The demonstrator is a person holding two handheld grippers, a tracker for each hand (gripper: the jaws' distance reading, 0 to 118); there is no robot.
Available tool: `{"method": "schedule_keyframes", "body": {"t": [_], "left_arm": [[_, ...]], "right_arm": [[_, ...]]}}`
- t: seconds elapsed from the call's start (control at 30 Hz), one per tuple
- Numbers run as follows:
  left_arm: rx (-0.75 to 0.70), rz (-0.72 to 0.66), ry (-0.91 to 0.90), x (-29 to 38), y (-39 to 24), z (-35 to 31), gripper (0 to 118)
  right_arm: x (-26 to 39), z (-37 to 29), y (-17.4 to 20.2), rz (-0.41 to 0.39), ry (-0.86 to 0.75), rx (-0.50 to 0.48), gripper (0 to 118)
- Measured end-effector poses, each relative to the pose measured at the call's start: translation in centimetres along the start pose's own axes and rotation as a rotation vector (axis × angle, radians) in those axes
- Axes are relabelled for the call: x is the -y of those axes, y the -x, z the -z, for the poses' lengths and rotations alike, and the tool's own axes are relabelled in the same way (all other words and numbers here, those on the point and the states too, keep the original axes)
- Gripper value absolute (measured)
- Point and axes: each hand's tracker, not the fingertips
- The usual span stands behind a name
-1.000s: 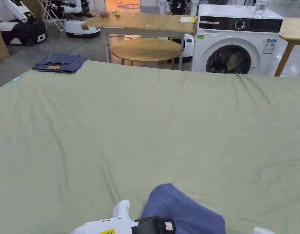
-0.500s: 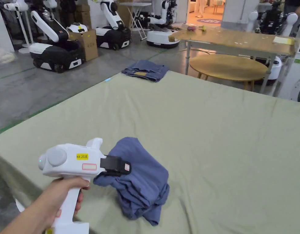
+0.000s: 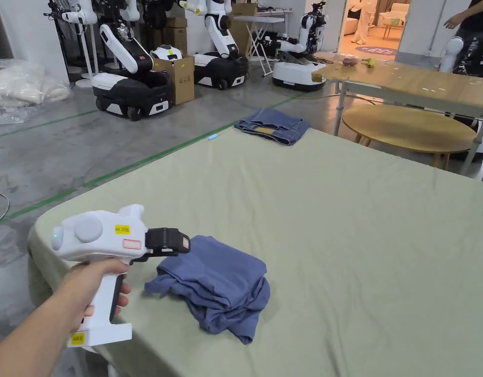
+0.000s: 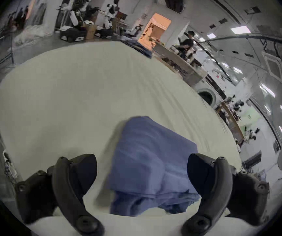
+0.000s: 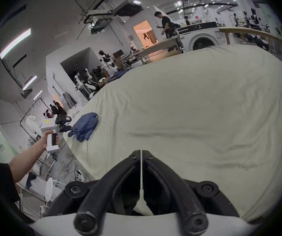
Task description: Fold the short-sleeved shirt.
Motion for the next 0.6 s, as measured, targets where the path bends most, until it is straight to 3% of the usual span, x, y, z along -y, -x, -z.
{"method": "schedule_keyframes", "body": {"t": [0.03, 0.1, 0.13, 0.17, 0.2, 0.33, 0.6], "left_arm": [[-0.018, -0.016, -0.011, 0.1, 0.3, -0.8, 96], [-0.053, -0.050, -0.038, 0.3, 0.1, -2.6, 35], [-0.074, -0.056, -0.048, 0.6, -0.4, -3.3, 19], [-0.150, 0.006, -0.068, 0.9, -1.4, -3.9, 19], [-0.168, 0.048, -0.087, 1.1, -2.4, -4.5, 0], [-0.156, 0.105, -0.176, 1.8, -9.6, -6.7, 0], [-0.029, 0.429, -0.455, 4.4, -31.8, -9.0, 0]], "right_arm": [[-0.1, -0.2, 0.1, -0.004, -0.004, 0.000, 0], [-0.2, -0.8, 0.2, -0.021, -0.013, 0.004, 0], [-0.2, -1.1, 0.3, -0.031, -0.018, 0.010, 0], [-0.4, -1.5, 0.3, -0.040, -0.026, 0.018, 0], [-0.5, -2.0, 0.2, -0.048, -0.034, 0.026, 0], [-2.5, -4.2, -0.4, -0.106, -0.111, 0.119, 0], [-11.5, -8.3, -1.0, -0.263, -0.420, 0.433, 0]]}}
